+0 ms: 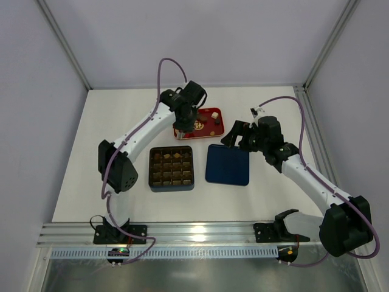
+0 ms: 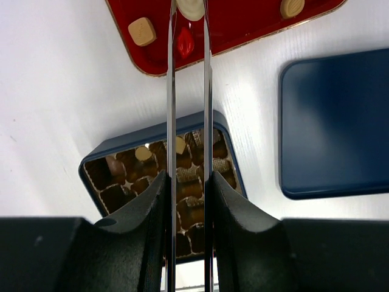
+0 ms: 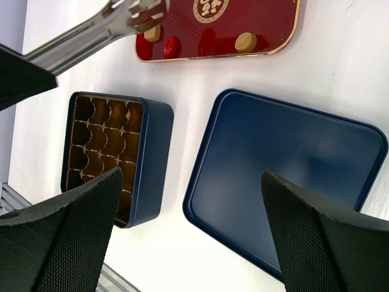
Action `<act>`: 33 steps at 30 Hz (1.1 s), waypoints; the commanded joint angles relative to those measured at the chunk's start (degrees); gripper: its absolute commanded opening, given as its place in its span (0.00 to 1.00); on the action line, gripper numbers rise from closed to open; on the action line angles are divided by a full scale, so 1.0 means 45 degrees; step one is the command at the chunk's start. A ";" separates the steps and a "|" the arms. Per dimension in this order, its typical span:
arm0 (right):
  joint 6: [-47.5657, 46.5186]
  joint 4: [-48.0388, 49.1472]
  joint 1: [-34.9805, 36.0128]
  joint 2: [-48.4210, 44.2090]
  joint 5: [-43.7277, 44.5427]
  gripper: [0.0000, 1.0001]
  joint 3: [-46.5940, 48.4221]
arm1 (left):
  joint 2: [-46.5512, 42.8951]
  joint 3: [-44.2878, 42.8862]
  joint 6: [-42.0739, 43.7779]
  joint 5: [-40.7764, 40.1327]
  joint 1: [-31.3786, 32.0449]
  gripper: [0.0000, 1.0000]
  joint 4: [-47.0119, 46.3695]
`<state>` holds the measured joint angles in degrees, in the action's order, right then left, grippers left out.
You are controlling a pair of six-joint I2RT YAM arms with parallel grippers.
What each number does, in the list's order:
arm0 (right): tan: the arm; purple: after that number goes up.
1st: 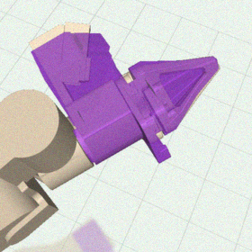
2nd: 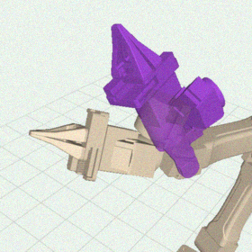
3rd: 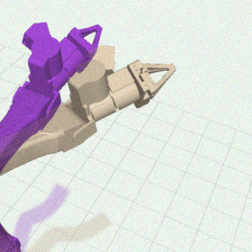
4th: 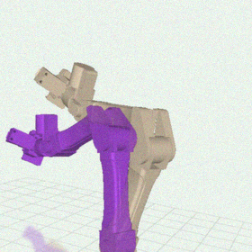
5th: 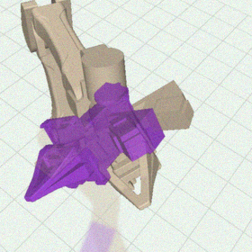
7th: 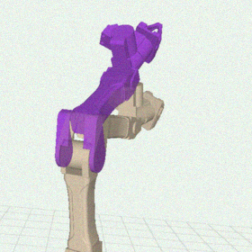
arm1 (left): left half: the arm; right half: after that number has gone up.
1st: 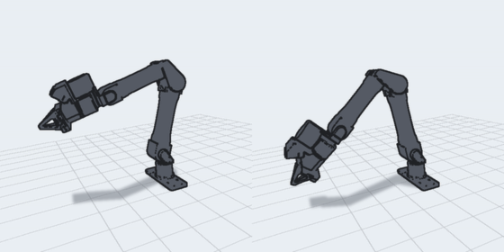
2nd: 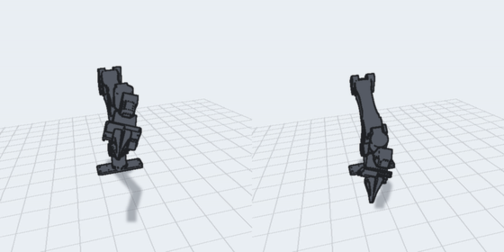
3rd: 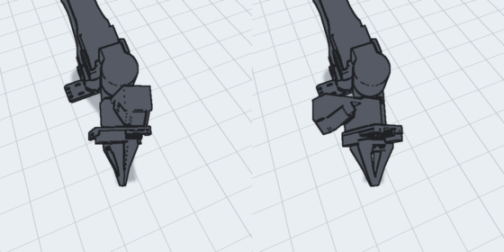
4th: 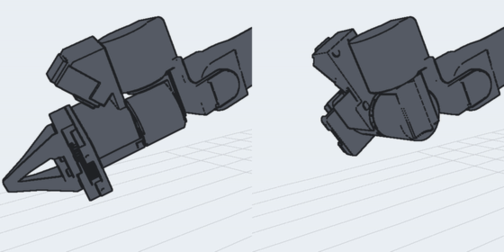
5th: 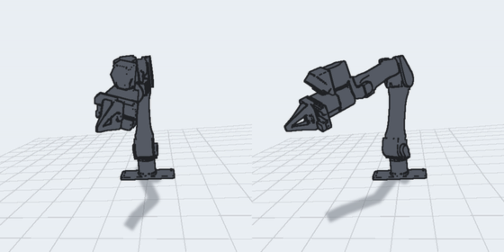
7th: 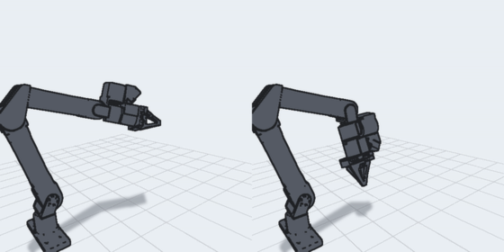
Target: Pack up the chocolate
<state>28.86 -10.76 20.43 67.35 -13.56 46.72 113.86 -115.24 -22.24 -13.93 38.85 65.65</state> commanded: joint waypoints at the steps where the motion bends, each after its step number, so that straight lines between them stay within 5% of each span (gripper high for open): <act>1: 0.0129 0.0556 0.0031 0.0072 -0.0169 0.95 0.0048 | -0.1473 0.0490 -0.0194 -0.0166 -0.0059 0.24 0.0002; 22: 0.0324 0.1162 0.0051 0.0657 -0.0072 0.94 0.0087 | -0.9829 0.7892 -0.2049 -0.0010 -0.0040 0.24 0.1075; 33: 0.0305 0.1201 0.0090 0.0756 0.0065 0.94 -0.0011 | -1.1591 0.9730 -0.2558 0.0304 -0.0020 0.24 0.1622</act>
<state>30.11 -7.73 20.47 70.87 -13.98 46.72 63.26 -72.14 -32.62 -12.80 38.87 72.29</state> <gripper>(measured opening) 0.941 0.306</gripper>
